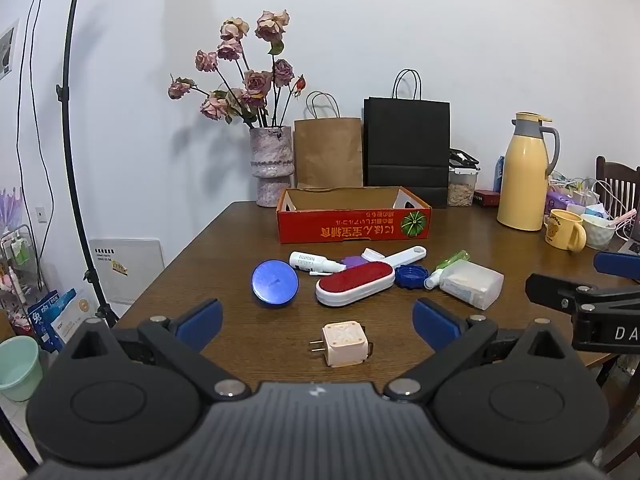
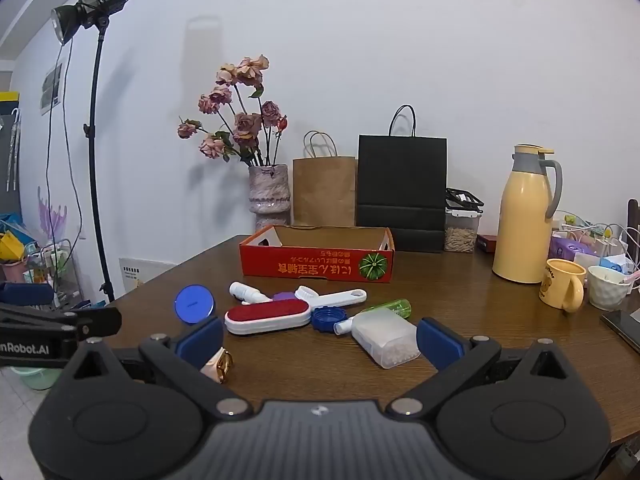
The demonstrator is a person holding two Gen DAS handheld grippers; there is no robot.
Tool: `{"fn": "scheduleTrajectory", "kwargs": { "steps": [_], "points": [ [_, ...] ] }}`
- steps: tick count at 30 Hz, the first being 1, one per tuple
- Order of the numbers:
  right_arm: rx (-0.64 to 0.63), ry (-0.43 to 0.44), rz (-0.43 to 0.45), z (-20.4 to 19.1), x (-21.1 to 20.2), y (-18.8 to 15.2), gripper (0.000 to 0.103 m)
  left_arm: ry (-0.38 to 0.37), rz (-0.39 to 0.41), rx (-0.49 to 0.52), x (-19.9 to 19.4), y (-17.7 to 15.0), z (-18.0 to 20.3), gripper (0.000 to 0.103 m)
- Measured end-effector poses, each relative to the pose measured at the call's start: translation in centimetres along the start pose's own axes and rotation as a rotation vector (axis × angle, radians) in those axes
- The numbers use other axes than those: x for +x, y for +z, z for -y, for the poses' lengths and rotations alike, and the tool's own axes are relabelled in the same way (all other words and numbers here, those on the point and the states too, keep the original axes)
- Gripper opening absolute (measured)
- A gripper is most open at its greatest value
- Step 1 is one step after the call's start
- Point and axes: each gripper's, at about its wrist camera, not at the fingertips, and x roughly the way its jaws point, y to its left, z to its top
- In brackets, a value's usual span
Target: Organize rigid objects
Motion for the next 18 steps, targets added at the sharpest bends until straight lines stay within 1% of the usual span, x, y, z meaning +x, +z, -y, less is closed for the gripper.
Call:
{"fn": "scheduleTrajectory", "kwargs": {
  "steps": [18],
  "points": [
    [0.000, 0.000, -0.002, -0.12, -0.11, -0.05, 0.103, -0.001, 0.003, -0.006, 0.10, 0.02, 0.11, 0.103]
  ]
}}
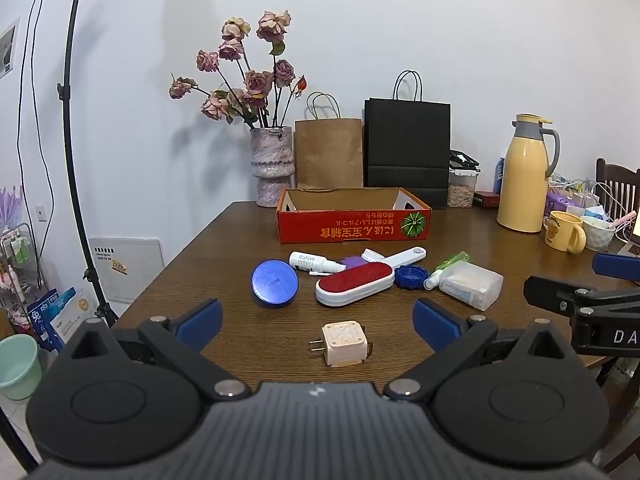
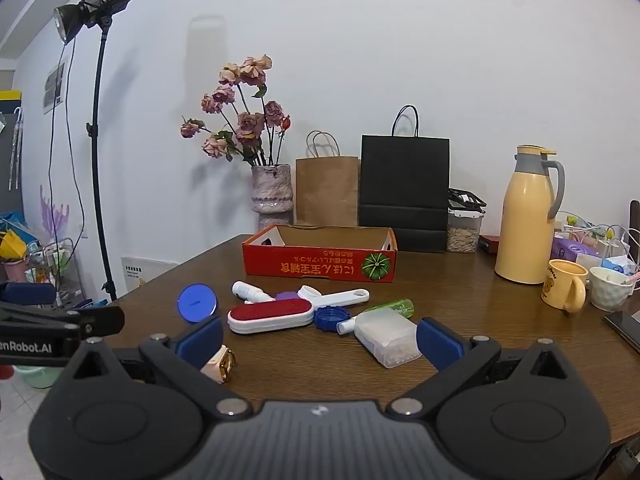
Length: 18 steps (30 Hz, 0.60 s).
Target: Organize rigid objects
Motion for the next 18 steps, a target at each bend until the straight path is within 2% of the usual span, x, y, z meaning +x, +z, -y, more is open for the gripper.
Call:
{"fn": "scheduleTrajectory", "kwargs": {
  "steps": [18],
  "points": [
    [-0.001, 0.000, 0.001, -0.09, -0.10, -0.05, 0.103, -0.002, 0.003, -0.004, -0.12, -0.01, -0.14, 0.103]
  ]
}}
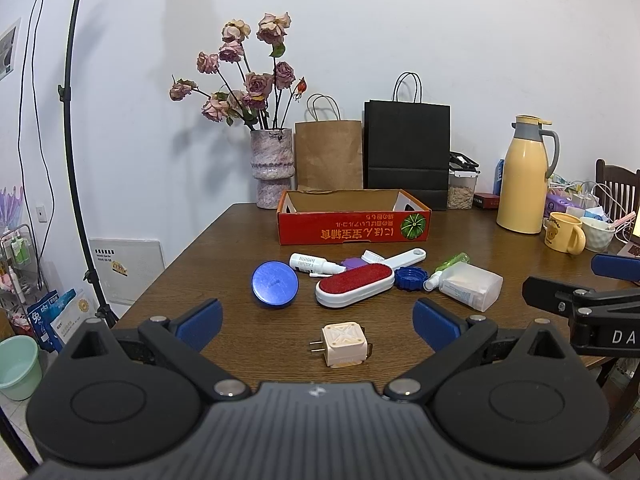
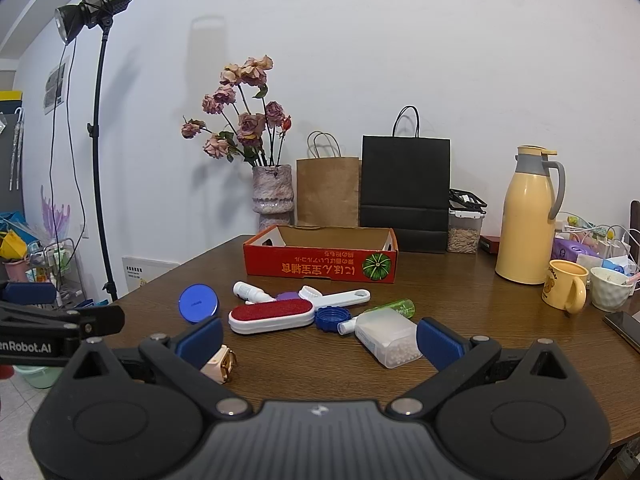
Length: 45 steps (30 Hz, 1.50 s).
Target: Organize rigid objects
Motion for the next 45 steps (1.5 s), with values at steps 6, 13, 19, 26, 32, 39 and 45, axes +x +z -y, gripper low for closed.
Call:
{"fn": "scheduleTrajectory", "kwargs": {
  "steps": [6, 13, 19, 26, 32, 39, 45],
  "points": [
    [-0.001, 0.000, 0.000, -0.04, -0.02, 0.00, 0.103, 0.000, 0.001, 0.000, 0.00, 0.01, 0.00, 0.103],
    [-0.001, 0.000, 0.000, -0.14, -0.07, 0.06, 0.103, 0.000, 0.002, 0.000, 0.04, 0.02, -0.01, 0.103],
    [-0.001, 0.000, 0.001, -0.21, -0.09, 0.09, 0.103, 0.000, 0.003, 0.000, 0.01, 0.01, 0.00, 0.103],
    [-0.001, 0.000, 0.001, -0.29, -0.13, 0.12, 0.103, 0.000, 0.004, 0.000, -0.01, 0.01, 0.00, 0.103],
    [-0.002, 0.000, 0.002, -0.37, -0.19, 0.17, 0.103, 0.000, 0.005, -0.001, -0.01, 0.00, -0.01, 0.103],
    [-0.002, 0.000, 0.001, -0.40, -0.21, 0.16, 0.103, 0.001, 0.006, -0.001, -0.61, 0.65, -0.18, 0.103],
    [-0.002, 0.000, 0.001, -0.38, -0.21, 0.13, 0.103, 0.000, 0.006, -0.001, -0.62, 0.65, -0.19, 0.103]
  ]
}}
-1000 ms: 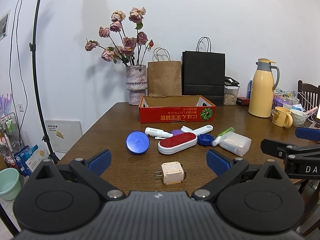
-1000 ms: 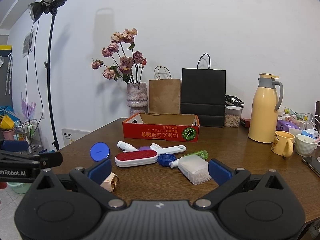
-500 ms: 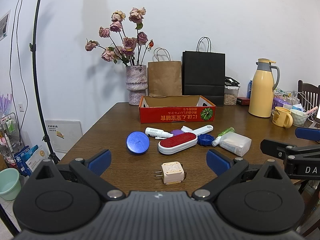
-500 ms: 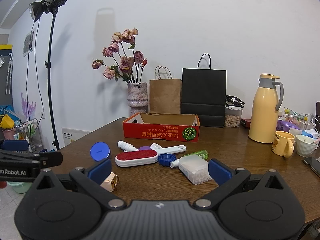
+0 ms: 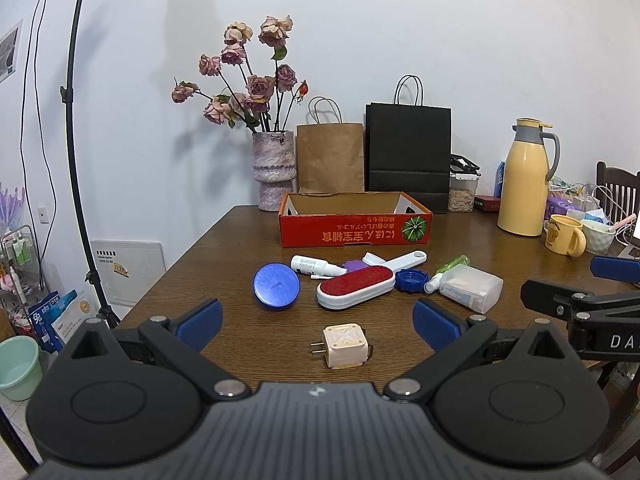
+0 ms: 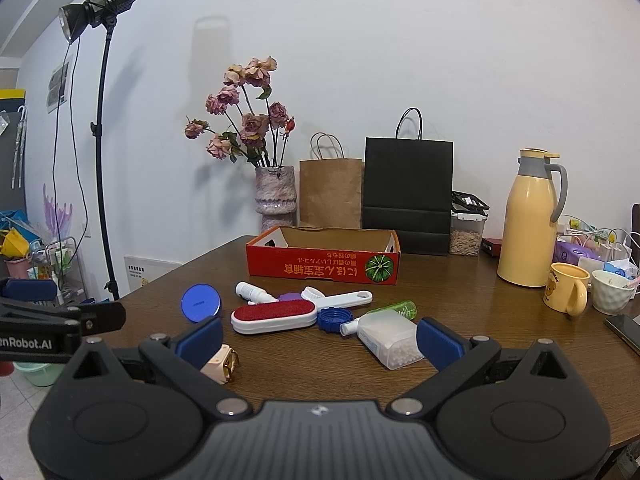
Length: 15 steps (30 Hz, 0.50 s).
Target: Organize rigid objects
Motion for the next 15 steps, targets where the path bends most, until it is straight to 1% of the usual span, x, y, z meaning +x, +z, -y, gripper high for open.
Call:
{"fn": "scheduleTrajectory", "kwargs": {
  "steps": [12, 15],
  "points": [
    [0.000, -0.002, -0.003, 0.31, 0.13, -0.08, 0.103, 0.001, -0.004, 0.001, -0.24, 0.27, 0.09, 0.103],
    [-0.003, -0.006, -0.007, 0.16, -0.08, 0.09, 0.103, 0.004, -0.010, -0.001, 0.51, -0.35, 0.11, 0.103]
  ]
}}
